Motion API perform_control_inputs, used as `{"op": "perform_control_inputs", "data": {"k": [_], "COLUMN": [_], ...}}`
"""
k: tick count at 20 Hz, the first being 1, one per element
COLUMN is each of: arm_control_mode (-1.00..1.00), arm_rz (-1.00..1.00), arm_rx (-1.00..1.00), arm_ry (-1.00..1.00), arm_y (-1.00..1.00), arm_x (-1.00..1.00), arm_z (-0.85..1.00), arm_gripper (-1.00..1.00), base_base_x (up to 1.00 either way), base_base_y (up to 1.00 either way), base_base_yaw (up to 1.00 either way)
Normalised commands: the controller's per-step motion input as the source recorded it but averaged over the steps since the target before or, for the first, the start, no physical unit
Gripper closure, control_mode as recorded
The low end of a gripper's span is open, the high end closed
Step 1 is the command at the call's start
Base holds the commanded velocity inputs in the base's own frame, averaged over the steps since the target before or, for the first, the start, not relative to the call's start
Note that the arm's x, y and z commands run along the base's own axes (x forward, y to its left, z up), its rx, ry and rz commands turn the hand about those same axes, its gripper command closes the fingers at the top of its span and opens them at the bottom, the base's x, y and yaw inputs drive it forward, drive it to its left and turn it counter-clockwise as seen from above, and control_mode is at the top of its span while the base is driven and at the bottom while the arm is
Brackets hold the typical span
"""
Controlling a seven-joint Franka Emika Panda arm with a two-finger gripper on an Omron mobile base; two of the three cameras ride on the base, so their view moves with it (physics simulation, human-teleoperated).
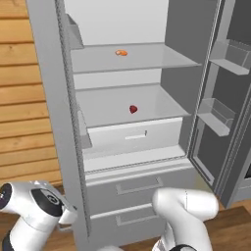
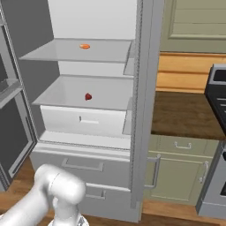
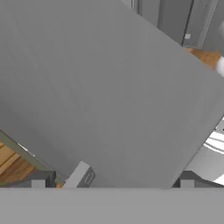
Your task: Take the strawberry from the fridge and place it on top of the pancake, located on the dining counter.
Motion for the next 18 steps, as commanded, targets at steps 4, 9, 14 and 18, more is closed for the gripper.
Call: {"op": "perform_control_inputs", "data": {"k": [4, 9, 14, 18], "arm_control_mode": [-1.00, -1.00, -1.00, -1.00], "arm_rz": [0.36, 0.45, 0.49, 0.22], "arm_rx": [0.01, 0.00, -0.02, -0.07], "arm_ry": [0.00, 0.00, -0.13, -0.53], "arm_y": [1.00, 1.00, 1.00, 1.00], "arm_x": [0.00, 0.11, 0.06, 0.90], "arm_z": [-0.84, -0.60, -0.77, -1.00], "arm_gripper": [-1.00, -1.00, -1.00, -1.00], "base_base_x": [0.00, 0.00, 0.00, 0.00], "base_base_y": [0.00, 0.00, 0.00, 0.00], "base_base_yaw": [0.00, 0.00, 0.00, 0.00]}}
